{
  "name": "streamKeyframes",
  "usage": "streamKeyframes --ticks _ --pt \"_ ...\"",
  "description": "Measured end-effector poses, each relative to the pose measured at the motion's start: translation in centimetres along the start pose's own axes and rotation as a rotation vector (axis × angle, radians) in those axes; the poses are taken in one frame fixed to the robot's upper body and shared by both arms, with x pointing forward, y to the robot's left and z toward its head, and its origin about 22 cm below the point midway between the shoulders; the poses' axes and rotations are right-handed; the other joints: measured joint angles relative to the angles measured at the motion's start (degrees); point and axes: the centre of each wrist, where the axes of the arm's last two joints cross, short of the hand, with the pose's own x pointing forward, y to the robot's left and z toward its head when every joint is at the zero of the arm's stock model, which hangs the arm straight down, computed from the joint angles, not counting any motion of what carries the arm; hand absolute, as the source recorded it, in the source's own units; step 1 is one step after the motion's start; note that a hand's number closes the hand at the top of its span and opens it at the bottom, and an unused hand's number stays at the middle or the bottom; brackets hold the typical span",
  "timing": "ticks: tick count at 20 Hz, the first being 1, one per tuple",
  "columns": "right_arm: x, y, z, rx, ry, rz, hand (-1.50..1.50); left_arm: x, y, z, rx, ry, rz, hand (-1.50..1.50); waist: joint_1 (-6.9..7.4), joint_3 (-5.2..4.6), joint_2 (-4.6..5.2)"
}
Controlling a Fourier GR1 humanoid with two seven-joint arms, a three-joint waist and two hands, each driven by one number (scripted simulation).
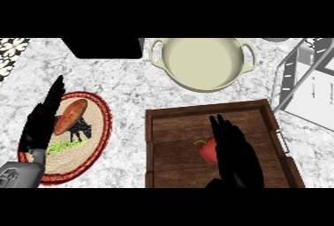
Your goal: Pick the bell pepper from the tray and place it in the tiered basket
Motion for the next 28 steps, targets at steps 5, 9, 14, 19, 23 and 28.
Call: streamKeyframes --ticks 5,9,14,19,23,28 --pt "-0.4 0.4 -1.3 0.016 0.030 -0.004 -1.50 0.2 0.4 -0.1 0.009 -0.001 0.002 0.00 0.04 0.00 0.02" --pt "0.2 1.2 -1.6 0.033 0.038 -0.010 -1.50 0.0 0.4 -0.4 0.005 -0.002 0.006 0.00 0.00 0.01 0.04" --pt "0.4 2.4 -3.2 0.067 0.065 -0.006 -1.50 -0.4 0.4 -0.2 -0.001 -0.004 0.003 0.00 0.06 0.01 0.06" --pt "-0.1 3.7 -4.5 0.131 0.089 -0.002 1.50 -0.5 0.7 -0.4 -0.003 -0.007 0.008 0.00 0.07 -0.07 -0.07" --pt "0.8 3.8 -4.7 0.154 0.028 0.099 1.50 -0.7 -0.4 0.0 -0.002 0.003 0.009 0.00 0.17 -0.24 -0.32" --pt "1.2 4.0 -4.6 0.141 -0.012 0.122 1.50 -0.4 0.1 -0.1 0.003 0.003 0.013 0.00 0.07 -0.23 -0.37"
